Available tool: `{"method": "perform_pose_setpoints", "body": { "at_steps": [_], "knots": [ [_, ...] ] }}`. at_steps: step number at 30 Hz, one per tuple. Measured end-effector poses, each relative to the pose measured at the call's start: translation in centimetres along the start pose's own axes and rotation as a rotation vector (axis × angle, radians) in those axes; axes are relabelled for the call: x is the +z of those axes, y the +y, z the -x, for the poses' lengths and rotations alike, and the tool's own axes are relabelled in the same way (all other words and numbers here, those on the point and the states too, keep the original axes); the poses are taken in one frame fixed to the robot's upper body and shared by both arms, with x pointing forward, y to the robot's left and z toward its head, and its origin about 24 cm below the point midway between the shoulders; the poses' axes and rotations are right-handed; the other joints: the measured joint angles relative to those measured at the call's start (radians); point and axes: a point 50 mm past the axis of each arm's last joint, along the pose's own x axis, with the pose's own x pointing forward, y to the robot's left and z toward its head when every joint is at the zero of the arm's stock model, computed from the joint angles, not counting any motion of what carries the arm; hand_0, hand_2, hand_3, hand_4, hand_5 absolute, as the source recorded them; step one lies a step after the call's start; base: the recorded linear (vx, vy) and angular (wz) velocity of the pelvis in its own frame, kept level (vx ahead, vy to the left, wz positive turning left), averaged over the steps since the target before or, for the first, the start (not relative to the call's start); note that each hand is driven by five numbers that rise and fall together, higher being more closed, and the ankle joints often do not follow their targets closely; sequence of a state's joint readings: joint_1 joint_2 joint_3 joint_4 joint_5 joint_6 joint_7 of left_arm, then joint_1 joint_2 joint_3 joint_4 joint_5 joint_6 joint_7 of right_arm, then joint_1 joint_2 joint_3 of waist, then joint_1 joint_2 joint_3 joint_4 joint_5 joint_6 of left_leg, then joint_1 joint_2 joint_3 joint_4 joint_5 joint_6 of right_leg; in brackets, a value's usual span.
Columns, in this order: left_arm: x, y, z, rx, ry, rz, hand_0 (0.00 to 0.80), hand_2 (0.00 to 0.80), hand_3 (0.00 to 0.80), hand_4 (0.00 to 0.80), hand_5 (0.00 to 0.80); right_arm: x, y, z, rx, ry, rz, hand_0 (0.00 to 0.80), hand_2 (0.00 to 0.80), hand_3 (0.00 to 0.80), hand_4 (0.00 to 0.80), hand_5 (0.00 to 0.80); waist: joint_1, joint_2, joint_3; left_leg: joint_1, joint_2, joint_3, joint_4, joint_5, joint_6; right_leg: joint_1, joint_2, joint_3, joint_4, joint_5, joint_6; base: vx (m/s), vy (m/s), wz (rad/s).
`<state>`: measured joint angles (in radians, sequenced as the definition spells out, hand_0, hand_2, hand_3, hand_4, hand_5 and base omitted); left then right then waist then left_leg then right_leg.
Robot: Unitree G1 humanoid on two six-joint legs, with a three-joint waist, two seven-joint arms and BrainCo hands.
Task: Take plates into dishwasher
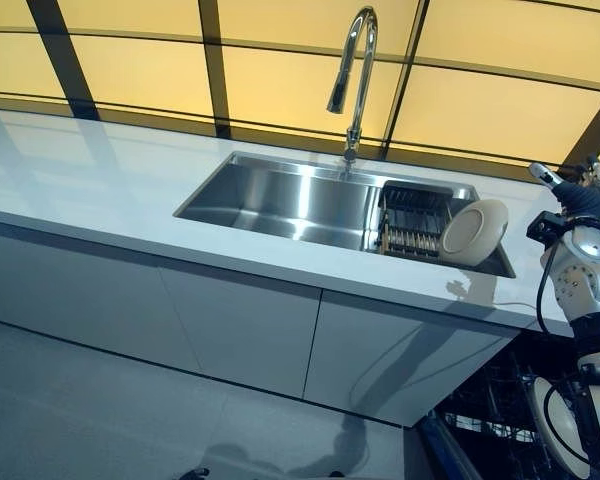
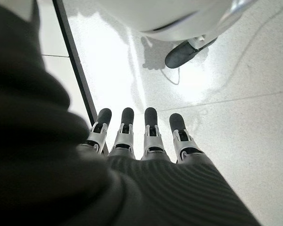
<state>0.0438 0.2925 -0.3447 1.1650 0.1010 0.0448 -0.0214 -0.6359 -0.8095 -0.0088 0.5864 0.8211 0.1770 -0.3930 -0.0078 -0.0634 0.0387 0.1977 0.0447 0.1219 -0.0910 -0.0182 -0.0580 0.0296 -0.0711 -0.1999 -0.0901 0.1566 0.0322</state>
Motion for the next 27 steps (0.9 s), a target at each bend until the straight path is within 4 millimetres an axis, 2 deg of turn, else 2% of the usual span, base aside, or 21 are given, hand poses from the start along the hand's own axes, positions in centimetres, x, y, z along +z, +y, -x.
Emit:
{"method": "perform_pose_setpoints", "body": {
  "at_steps": [6,15,27],
  "knots": [
    [-0.5,0.7,0.1,0.013,0.021,-0.027,0.000,0.000,0.000,0.000,0.000,-0.6,0.3,-0.7,-0.001,0.127,-0.046,0.000,0.000,0.000,0.000,0.000,0.002,-0.006,0.004,0.000,-0.003,-0.001,0.000,0.000,0.000,0.001,-0.002,-0.001,0.000,0.001,0.002,0.000,0.000,0.00],
    [-0.6,1.5,0.1,0.030,0.026,-0.033,0.000,0.000,0.000,0.000,0.000,-1.3,0.1,-1.1,-0.033,0.229,0.012,0.000,0.000,0.000,0.000,0.000,0.025,-0.017,0.022,0.001,-0.004,-0.002,0.000,0.001,0.001,0.002,-0.003,-0.002,0.000,0.002,0.003,0.022,-0.012,0.00],
    [0.3,1.6,0.1,0.034,-0.006,-0.033,0.000,0.000,0.000,0.000,0.000,0.4,0.1,-1.6,-0.079,0.170,0.133,0.000,0.000,0.000,0.000,0.000,0.026,0.003,0.063,-0.003,-0.005,-0.006,0.001,0.001,0.002,0.001,-0.005,-0.004,0.000,0.002,0.003,0.012,-0.004,0.00]
  ]
}}
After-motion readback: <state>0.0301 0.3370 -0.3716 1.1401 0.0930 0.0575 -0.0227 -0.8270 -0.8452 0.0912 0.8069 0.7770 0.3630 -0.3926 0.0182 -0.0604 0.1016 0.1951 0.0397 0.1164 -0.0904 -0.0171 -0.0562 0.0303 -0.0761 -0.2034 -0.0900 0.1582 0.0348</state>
